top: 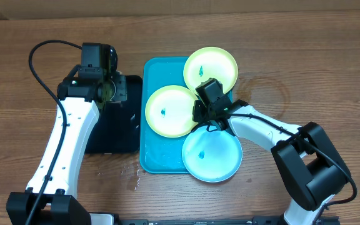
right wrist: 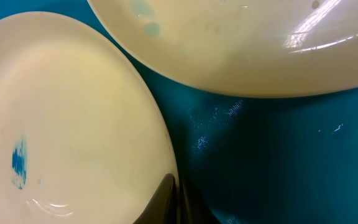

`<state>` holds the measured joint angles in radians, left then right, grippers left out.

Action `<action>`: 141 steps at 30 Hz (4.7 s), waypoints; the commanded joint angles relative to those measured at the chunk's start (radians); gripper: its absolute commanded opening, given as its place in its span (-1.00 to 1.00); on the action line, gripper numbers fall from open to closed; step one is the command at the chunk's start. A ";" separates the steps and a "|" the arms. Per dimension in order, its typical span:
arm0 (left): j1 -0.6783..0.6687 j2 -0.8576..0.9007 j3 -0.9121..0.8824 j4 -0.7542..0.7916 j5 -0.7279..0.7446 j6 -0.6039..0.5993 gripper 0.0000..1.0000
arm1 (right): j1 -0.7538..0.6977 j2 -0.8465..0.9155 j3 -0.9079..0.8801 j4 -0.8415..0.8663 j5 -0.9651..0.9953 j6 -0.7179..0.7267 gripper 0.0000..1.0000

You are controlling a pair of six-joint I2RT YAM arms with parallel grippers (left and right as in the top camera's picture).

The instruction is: Clean dirty plates on tray and stack at the side

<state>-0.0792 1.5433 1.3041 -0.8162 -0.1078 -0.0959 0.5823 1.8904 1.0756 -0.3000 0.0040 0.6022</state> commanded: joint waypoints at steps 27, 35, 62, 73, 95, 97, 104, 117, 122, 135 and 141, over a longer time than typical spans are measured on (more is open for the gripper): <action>-0.205 0.204 0.024 0.159 0.255 -0.098 -0.92 | -0.004 -0.003 0.012 -0.007 -0.006 0.000 -0.92; -0.210 0.203 0.024 0.116 0.265 -0.085 -0.91 | -0.004 -0.003 0.012 -0.008 -0.006 0.001 -0.92; -0.230 0.204 -0.028 0.123 0.253 -0.118 -0.91 | -0.004 -0.003 0.012 -0.008 -0.005 0.000 -0.92; -0.230 0.242 -0.028 0.143 0.253 -0.117 -0.91 | -0.004 -0.003 0.012 -0.008 -0.005 0.000 -0.92; -0.222 0.360 0.097 0.060 0.225 -0.107 -0.92 | -0.004 -0.003 0.012 -0.008 -0.005 0.000 -0.92; -0.222 0.360 0.122 0.038 0.193 -0.107 -0.92 | -0.004 -0.003 0.012 -0.008 -0.005 0.000 -0.92; -0.223 0.366 0.081 0.046 0.157 -0.111 -0.91 | -0.004 -0.003 0.012 -0.008 -0.005 0.000 -0.92; -0.224 0.377 -0.105 0.196 0.172 -0.155 -0.92 | -0.004 -0.003 0.012 -0.008 -0.006 0.000 -0.92; -0.222 0.406 -0.105 0.190 0.266 -0.154 -0.92 | -0.004 -0.003 0.012 -0.008 -0.006 0.000 -0.92; -0.196 0.424 -0.072 0.183 0.584 -0.143 -0.92 | -0.003 -0.003 0.012 -0.009 -0.006 0.000 -0.92; -0.130 0.354 0.043 0.117 0.669 -0.143 -0.92 | -0.003 -0.003 0.012 -0.009 -0.006 0.000 -0.92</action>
<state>-0.2405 1.9423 1.2701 -0.6868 0.4664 -0.2344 0.5823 1.8904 1.0760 -0.3061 0.0036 0.6018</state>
